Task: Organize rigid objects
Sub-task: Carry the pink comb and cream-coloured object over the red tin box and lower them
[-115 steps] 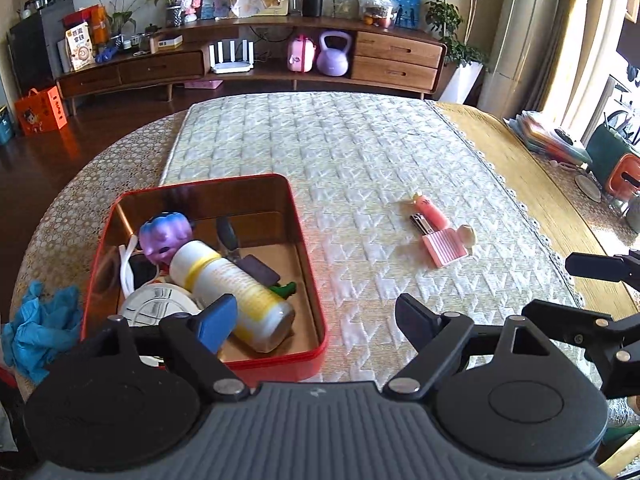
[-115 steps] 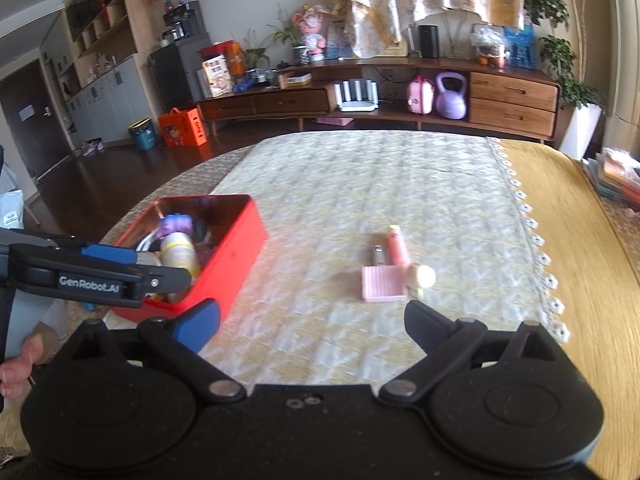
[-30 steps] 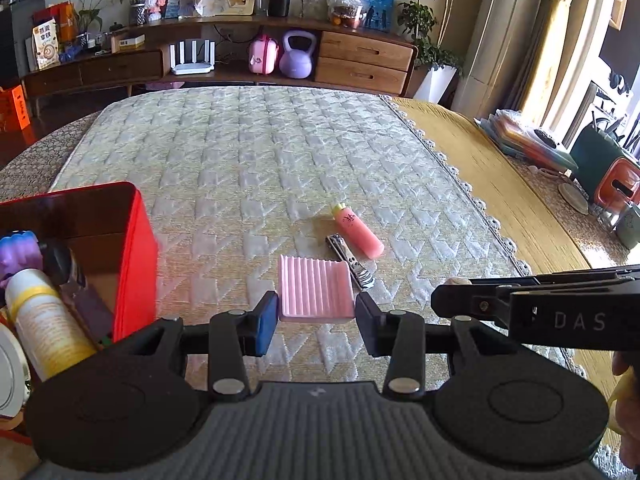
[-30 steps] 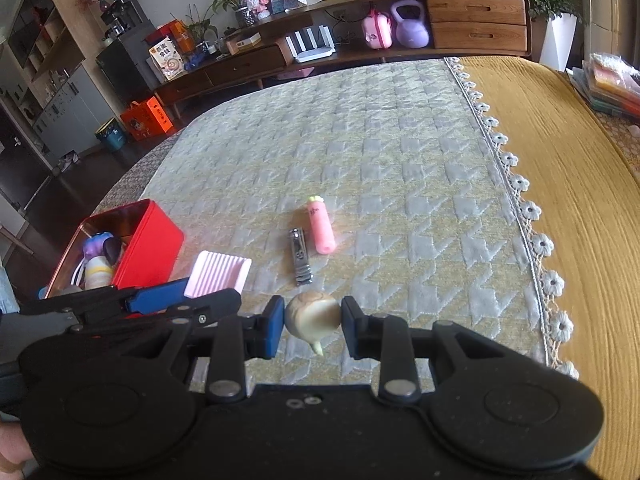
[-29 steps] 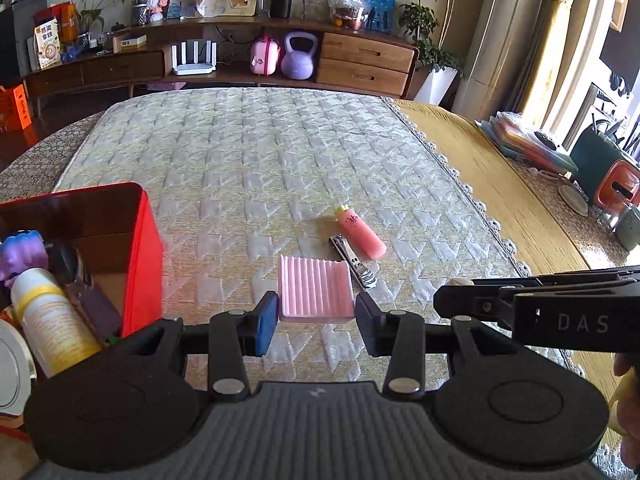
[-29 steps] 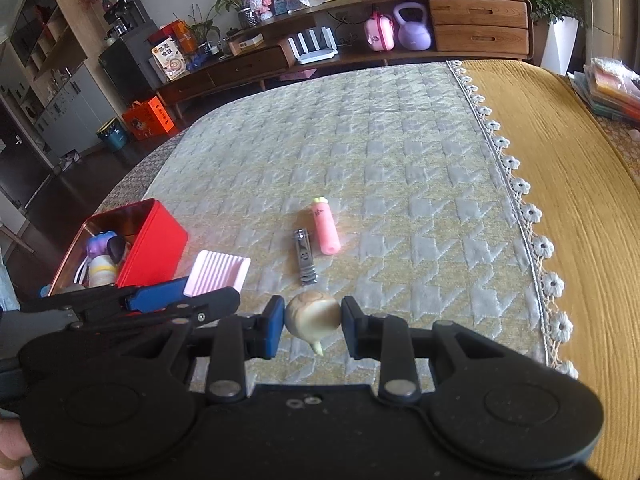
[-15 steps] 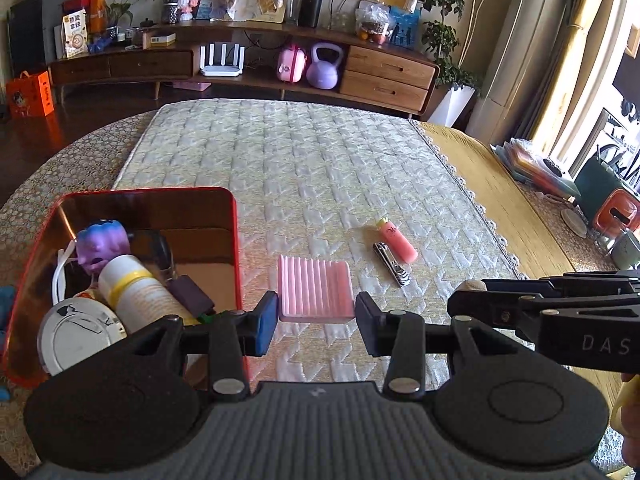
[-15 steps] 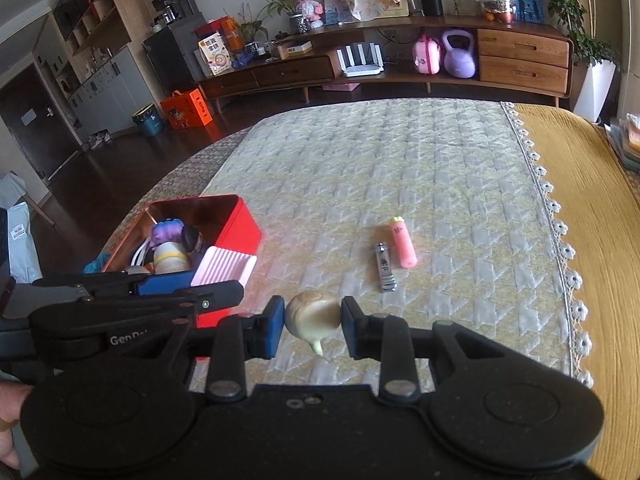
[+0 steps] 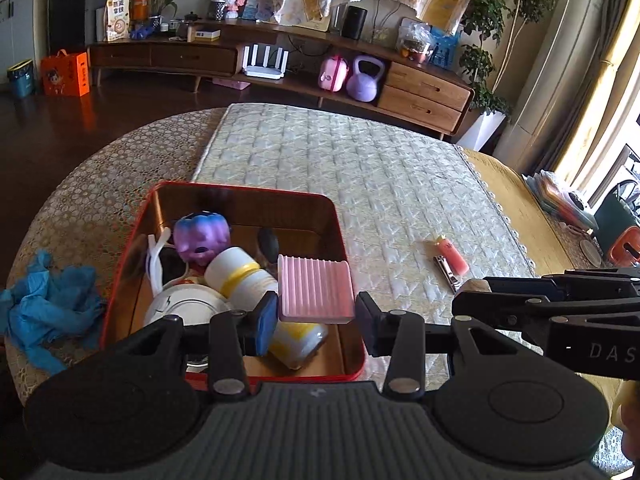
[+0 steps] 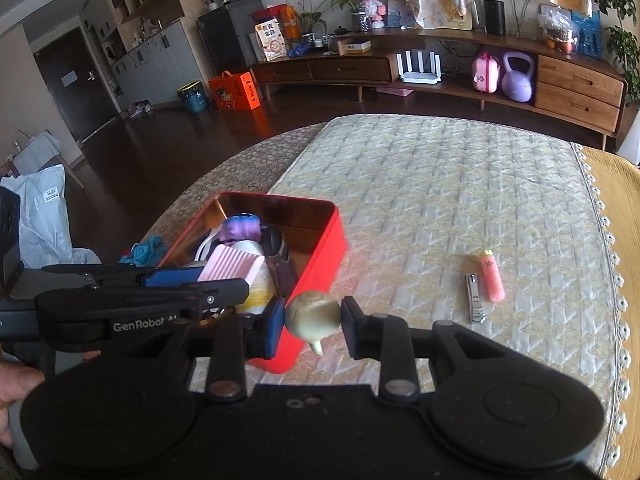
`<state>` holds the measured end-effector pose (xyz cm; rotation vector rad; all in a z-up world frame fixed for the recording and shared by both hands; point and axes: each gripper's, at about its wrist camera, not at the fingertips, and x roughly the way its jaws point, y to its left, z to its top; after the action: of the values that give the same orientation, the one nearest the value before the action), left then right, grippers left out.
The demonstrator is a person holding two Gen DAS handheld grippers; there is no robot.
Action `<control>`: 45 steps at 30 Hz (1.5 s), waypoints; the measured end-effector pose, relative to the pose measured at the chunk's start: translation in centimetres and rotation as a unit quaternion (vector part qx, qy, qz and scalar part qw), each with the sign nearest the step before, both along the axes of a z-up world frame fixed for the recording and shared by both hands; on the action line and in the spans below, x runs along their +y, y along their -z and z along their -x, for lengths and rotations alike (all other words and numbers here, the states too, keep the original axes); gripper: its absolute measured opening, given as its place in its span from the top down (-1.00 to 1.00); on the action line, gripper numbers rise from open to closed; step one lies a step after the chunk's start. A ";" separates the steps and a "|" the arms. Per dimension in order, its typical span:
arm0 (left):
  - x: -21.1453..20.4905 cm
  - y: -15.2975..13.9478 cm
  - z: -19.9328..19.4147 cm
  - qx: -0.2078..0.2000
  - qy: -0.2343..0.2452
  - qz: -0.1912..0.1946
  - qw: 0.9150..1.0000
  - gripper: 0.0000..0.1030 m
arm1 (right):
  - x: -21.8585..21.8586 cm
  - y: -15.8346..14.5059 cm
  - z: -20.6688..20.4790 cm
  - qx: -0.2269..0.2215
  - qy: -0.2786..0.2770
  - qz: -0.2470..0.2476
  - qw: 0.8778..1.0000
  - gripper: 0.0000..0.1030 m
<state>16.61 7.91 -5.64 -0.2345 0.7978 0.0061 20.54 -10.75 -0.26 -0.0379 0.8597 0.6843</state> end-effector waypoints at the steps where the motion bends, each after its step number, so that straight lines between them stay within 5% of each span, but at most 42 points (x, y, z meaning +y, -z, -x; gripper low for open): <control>1: 0.5 0.0 0.1 0.000 -0.003 0.000 1.000 0.19 | 0.4 0.0 0.0 0.000 -0.003 0.001 1.000 0.42; 20: 9.0 1.2 -0.7 0.016 -0.052 -0.010 0.998 0.19 | 7.9 1.4 -1.9 -0.027 -0.054 0.047 0.997 0.42; 45: 8.5 4.7 -4.8 0.049 -0.026 -0.034 0.998 0.19 | 12.4 7.0 -5.4 -0.045 -0.074 0.138 0.987 0.42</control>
<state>21.44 16.43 -10.31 -0.1918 0.8872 0.0950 25.94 1.66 -7.23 -0.3828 0.8662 0.6930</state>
